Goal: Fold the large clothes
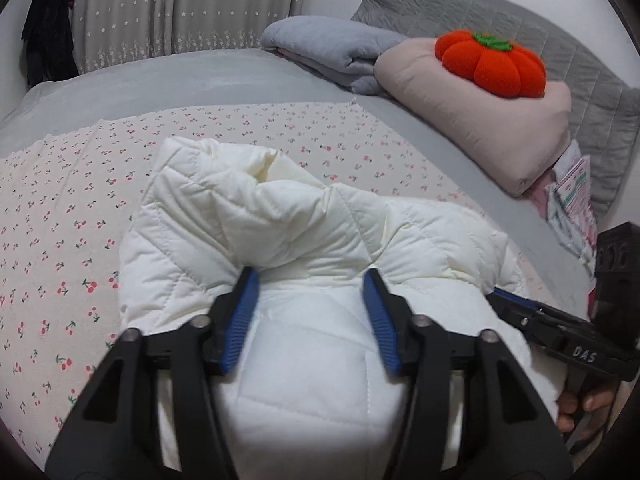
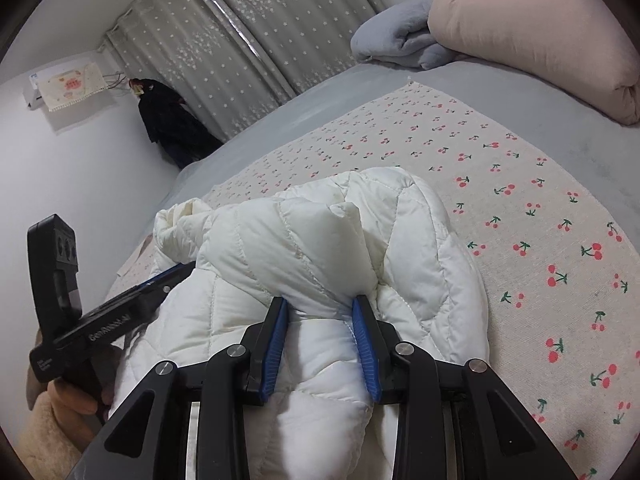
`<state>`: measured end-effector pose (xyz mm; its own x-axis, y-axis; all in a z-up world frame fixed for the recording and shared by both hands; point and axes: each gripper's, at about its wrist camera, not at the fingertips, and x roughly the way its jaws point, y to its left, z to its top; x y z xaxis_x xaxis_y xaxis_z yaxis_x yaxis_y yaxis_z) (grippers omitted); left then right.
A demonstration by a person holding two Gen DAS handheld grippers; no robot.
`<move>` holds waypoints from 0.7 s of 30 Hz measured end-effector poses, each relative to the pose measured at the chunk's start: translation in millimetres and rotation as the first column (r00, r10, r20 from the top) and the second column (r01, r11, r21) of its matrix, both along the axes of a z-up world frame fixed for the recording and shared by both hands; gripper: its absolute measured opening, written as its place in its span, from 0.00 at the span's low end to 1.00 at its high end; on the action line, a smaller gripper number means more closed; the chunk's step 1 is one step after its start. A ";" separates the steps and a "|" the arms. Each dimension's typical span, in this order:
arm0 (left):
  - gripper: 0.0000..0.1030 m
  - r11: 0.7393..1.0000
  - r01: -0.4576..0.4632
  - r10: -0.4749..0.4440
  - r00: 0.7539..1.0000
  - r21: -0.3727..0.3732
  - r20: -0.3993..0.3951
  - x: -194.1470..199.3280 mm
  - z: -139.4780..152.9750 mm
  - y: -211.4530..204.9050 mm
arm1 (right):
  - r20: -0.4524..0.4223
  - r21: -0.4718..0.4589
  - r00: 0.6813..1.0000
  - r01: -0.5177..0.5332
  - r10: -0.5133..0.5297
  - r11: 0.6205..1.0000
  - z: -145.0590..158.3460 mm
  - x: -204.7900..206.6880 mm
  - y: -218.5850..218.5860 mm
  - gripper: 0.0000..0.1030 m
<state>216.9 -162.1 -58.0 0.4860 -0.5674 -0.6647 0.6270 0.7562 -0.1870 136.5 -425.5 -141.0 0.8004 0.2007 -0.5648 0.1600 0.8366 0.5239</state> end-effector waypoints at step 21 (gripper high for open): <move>0.94 0.973 -0.154 0.061 0.893 -0.175 -0.446 6.2 12.3 113.1 | -0.087 0.291 0.990 -0.077 0.106 0.954 25.7 -37.7 -63.1 0.93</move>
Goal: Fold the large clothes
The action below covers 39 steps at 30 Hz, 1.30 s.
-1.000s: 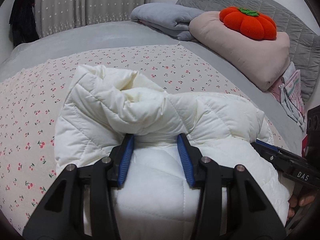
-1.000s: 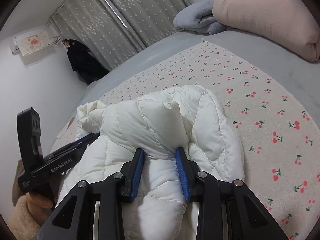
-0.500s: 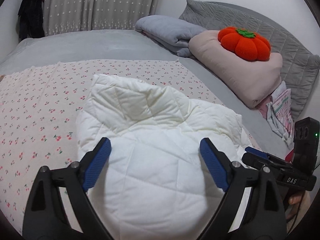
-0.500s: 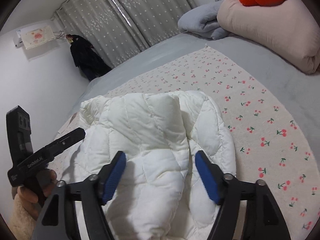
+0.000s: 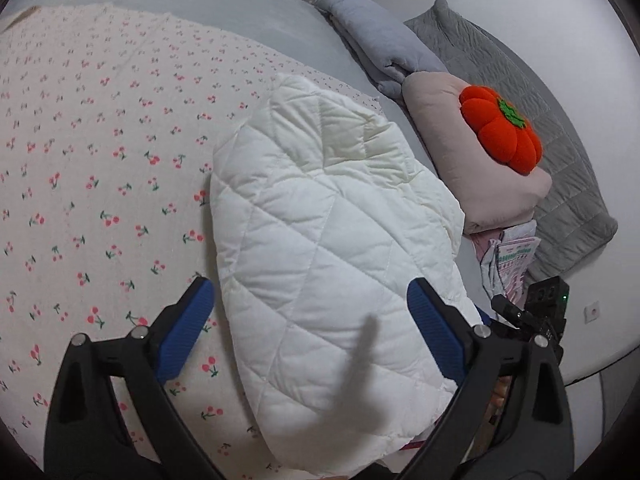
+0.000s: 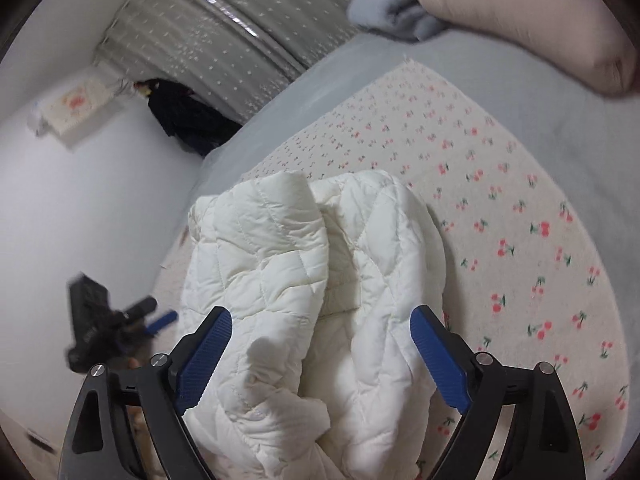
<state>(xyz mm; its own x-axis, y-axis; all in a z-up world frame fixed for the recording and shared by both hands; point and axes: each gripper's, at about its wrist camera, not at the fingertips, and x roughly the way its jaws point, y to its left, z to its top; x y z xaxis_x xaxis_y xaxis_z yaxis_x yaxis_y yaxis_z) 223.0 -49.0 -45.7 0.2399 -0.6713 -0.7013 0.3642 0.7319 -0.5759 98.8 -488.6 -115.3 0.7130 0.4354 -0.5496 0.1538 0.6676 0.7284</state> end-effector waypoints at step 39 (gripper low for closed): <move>0.90 0.960 0.077 -0.073 0.997 -0.271 0.027 -21.2 -9.6 -7.8 | 0.024 0.145 0.990 -0.139 0.137 0.980 -28.7 39.4 64.9 0.43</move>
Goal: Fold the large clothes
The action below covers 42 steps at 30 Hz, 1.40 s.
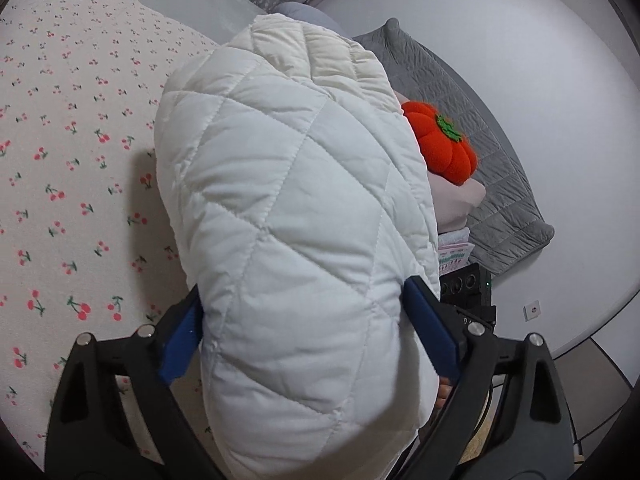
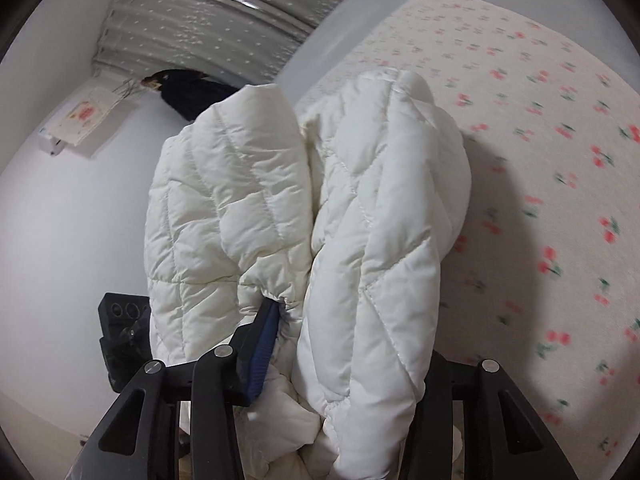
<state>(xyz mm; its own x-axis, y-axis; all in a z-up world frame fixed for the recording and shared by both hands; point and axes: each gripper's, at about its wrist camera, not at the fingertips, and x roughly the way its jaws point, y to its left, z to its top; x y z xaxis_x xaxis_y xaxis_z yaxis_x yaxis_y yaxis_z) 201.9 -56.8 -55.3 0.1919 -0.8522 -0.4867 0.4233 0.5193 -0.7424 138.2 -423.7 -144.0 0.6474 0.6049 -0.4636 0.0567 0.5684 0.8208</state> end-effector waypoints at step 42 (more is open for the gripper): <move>1.00 0.841 -0.401 0.328 0.912 0.363 0.247 99.1 26.3 85.9 | -0.019 -0.367 0.996 0.070 -0.083 0.928 67.8 128.6 30.6 0.75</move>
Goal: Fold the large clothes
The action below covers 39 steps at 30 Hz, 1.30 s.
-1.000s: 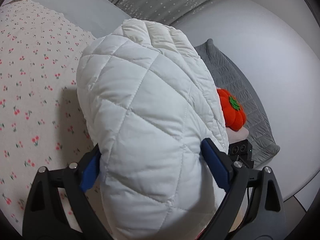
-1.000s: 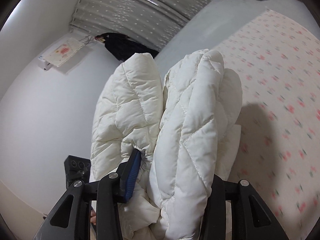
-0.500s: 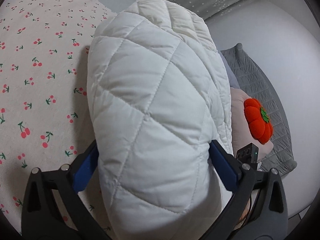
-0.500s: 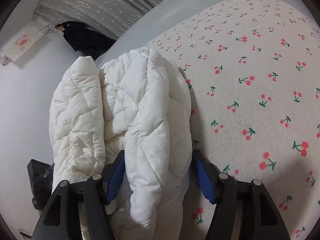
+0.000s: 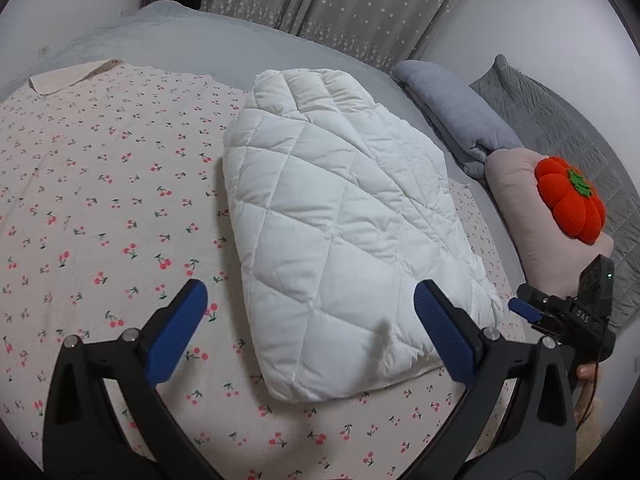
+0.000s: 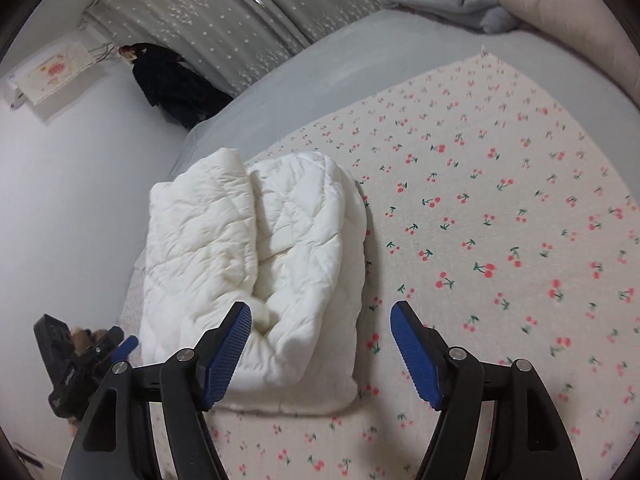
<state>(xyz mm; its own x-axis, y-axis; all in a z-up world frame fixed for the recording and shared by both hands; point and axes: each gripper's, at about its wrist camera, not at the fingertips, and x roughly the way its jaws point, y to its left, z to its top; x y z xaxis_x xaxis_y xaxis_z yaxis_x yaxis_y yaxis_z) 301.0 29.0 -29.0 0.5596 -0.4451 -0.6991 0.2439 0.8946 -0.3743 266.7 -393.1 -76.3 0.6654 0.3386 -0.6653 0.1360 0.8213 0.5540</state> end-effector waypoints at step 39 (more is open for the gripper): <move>1.00 0.903 -0.198 0.185 0.980 0.382 0.073 -146.9 -4.1 -66.0 | 0.037 -0.553 0.991 0.131 -0.133 0.823 19.4 -96.4 138.2 0.87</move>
